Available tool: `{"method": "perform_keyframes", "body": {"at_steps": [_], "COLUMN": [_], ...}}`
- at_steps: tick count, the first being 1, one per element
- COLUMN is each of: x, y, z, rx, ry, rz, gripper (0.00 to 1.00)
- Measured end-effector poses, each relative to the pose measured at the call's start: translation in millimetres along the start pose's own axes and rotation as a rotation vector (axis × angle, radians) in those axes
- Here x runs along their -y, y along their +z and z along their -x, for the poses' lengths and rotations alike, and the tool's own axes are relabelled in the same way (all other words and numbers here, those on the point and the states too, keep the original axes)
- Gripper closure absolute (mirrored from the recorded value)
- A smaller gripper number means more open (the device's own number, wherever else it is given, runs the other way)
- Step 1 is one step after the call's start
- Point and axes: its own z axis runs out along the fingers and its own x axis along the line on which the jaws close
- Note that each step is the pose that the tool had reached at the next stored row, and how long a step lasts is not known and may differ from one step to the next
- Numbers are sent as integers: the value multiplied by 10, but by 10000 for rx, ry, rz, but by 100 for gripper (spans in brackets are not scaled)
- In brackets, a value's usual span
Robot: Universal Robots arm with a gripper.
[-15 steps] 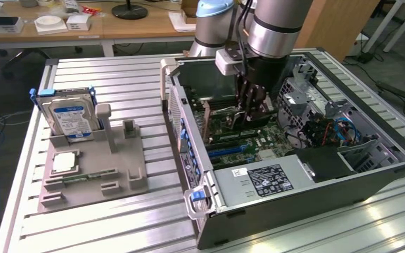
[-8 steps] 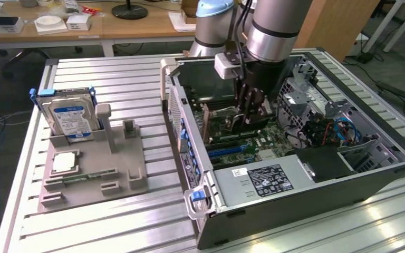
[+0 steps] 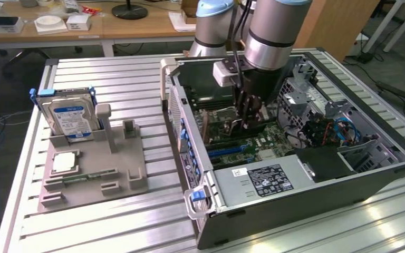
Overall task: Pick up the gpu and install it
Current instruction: 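Insert the gpu into the slot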
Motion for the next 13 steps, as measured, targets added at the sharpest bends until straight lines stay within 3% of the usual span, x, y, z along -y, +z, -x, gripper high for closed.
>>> {"method": "perform_keyframes", "body": {"at_steps": [6, 13], "x": [-52, -55], "y": [50, 152], "z": [2, 2], "rx": [1, 1], "ry": [-2, -2], "rz": [-1, -1], "gripper": [73, 73]}}
